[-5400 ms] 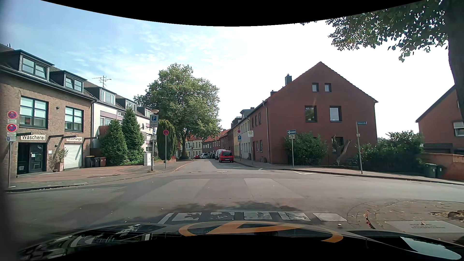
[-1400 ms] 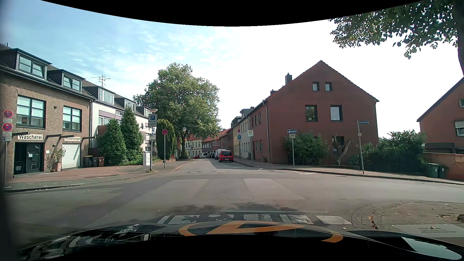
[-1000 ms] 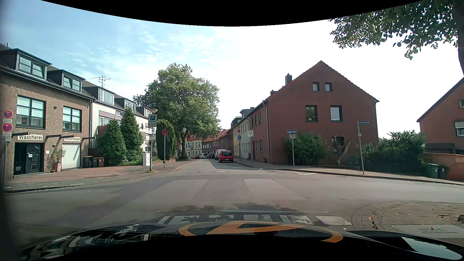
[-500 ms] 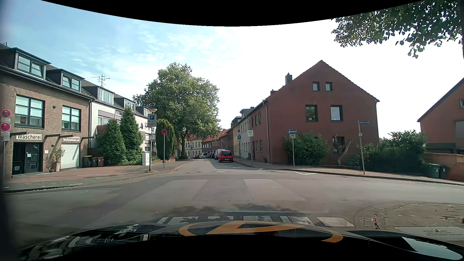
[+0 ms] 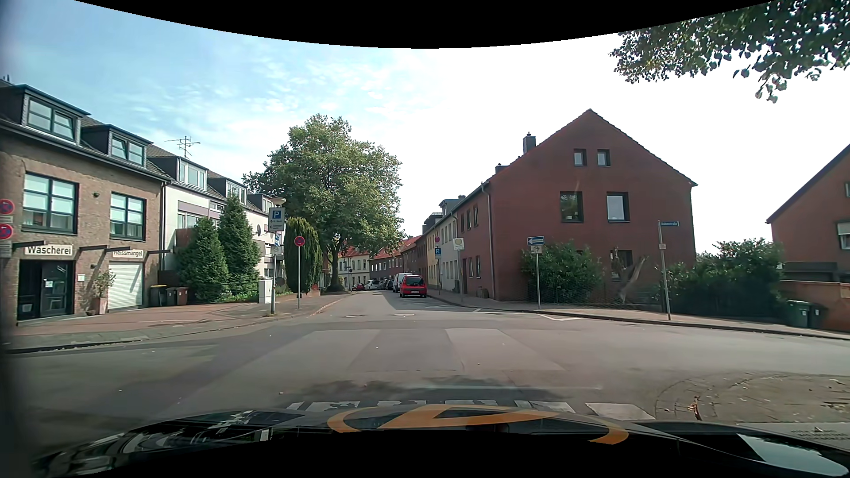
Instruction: Follow the waypoints while adhering to traffic rules and regulations
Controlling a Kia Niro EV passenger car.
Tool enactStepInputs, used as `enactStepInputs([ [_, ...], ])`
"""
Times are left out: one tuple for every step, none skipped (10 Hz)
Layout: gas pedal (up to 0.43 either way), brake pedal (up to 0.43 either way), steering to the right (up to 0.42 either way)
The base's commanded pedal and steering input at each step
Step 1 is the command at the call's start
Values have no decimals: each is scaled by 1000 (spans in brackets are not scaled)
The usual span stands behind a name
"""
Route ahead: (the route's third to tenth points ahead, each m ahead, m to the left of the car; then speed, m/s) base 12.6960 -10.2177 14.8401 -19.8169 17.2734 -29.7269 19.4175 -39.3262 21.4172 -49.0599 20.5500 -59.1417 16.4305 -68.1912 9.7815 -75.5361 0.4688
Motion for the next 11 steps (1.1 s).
enactStepInputs([
  [0,0,16],
  [0,0,21],
  [87,0,24],
  [118,0,25],
  [118,0,25],
  [150,0,26],
  [177,0,26],
  [189,0,26],
  [197,0,29],
  [197,0,33],
  [197,0,38],
])
